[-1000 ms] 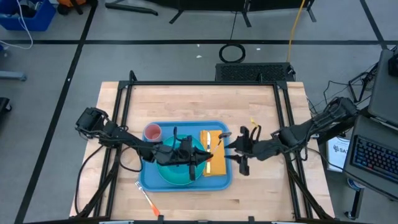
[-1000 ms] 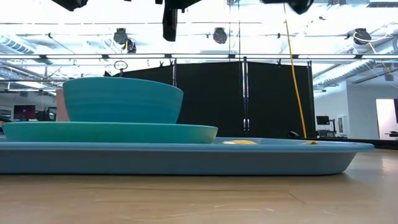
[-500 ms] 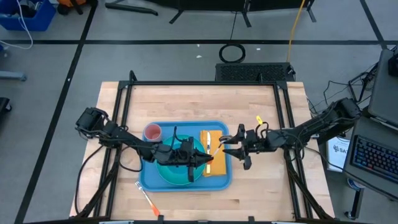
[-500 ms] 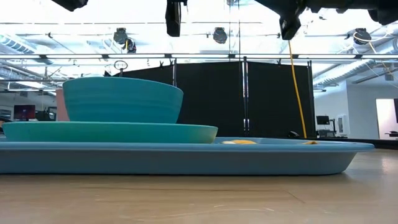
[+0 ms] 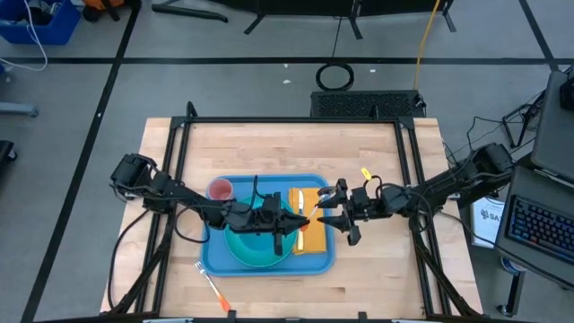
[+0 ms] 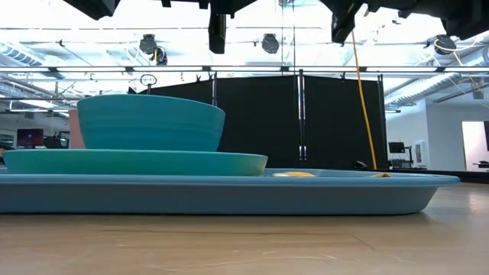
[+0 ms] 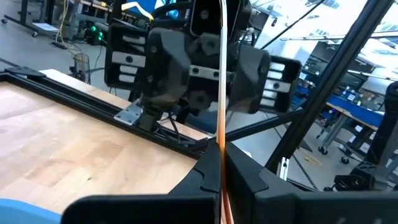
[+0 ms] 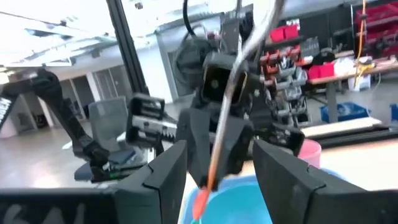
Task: Set up tray
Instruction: Put the orange spoon on the yellow napkin to the right of the yellow knife
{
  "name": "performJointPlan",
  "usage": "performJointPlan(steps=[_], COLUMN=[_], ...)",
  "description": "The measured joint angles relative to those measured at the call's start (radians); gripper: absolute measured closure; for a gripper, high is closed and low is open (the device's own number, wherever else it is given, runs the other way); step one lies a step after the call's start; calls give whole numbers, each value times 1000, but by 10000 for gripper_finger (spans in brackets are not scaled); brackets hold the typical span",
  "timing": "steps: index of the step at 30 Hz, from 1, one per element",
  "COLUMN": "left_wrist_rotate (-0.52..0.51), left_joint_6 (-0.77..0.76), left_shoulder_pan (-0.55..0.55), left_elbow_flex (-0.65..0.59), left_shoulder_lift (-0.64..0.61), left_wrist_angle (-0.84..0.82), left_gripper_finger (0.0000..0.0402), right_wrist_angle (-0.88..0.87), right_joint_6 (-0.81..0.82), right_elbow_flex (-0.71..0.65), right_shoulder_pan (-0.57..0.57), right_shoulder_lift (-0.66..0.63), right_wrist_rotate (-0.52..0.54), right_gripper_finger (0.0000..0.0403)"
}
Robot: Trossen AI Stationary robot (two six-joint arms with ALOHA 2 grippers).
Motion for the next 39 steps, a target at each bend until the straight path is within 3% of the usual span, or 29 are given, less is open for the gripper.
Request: performJointPlan(steps=[5, 15, 20, 29, 39], left_wrist_rotate=[2, 27, 29, 46, 67], left_joint_6=[1, -4, -7, -10, -10], left_shoulder_pan=[0, 12, 17, 19, 19], left_elbow_flex=[0, 0, 0, 0, 0], left_shoulder_lift=[0, 0, 0, 0, 0], left_wrist_angle=[-4, -6, -14, -14, -22], left_gripper_finger=[397, 397, 397, 397, 396], right_wrist_angle=[55, -7, -7, -8, -15], right_joint_6=[-19, -21, -21, -24, -11], right_elbow_flex=[1, 48, 49, 50, 50], right_shoulder_pan=[-9, -20, -28, -52, -53], right_shoulder_lift=[14, 15, 15, 15, 15], right_wrist_rotate=[-26, -27, -30, -82, -100], right_gripper_finger=[233, 244, 284, 391, 400])
